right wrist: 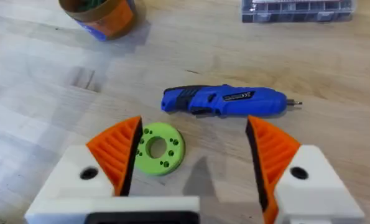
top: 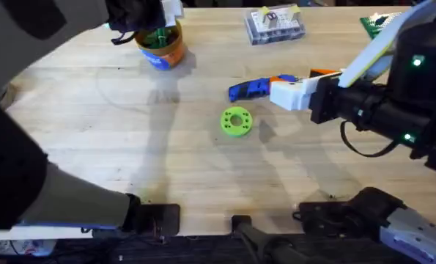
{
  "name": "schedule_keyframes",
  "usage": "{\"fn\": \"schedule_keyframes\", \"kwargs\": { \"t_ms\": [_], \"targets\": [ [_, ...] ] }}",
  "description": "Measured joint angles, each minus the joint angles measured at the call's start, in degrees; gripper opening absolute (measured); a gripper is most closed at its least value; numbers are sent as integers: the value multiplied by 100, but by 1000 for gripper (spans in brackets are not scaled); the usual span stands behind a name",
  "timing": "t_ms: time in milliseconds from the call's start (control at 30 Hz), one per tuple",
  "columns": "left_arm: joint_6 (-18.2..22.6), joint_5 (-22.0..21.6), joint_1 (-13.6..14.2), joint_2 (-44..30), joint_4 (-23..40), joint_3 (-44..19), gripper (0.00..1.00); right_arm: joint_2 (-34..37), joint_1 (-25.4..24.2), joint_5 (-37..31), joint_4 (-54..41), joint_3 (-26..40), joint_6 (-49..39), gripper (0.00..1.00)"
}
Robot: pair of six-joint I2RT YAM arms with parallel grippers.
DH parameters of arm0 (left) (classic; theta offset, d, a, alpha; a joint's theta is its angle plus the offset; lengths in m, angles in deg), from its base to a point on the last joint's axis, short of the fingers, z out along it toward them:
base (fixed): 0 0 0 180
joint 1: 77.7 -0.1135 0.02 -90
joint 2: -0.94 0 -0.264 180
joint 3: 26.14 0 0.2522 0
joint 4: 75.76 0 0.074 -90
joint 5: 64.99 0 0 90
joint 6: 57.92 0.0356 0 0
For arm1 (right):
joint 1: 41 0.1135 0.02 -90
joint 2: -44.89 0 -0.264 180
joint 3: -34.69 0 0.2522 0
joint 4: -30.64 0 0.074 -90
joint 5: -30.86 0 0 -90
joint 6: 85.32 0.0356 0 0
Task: Pick up the gripper from the table and insert it into the empty holder that is missing its gripper. Then pick up a screw, insert it into the mounting hole, and use the screwdriver to tighten it. Finally, clean up the table by picking up the vegetable and placing it into the bucket.
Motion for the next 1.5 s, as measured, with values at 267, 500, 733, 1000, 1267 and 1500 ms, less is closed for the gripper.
{"fn": "schedule_keyframes", "kwargs": {
  "t_ms": [267,500,733,1000,1267,1500],
  "targets": [
    [4,9,1,1666,1254,-2,986,0,0,0,95,0,3,965],
    [4,14,1,3362,3941,-61,986,-1,0,0,148,0,145,965],
    [4,16,2,3936,5116,-52,986,0,0,0,169,-2,535,965],
    [4,16,0,3951,5127,-52,986,0,0,0,170,-2,560,965],
    [4,16,0,3951,5127,-52,986,0,0,0,170,-2,560,965],
    [4,16,0,3951,5127,-52,986,0,0,0,170,-2,560,965]
  ]
}}
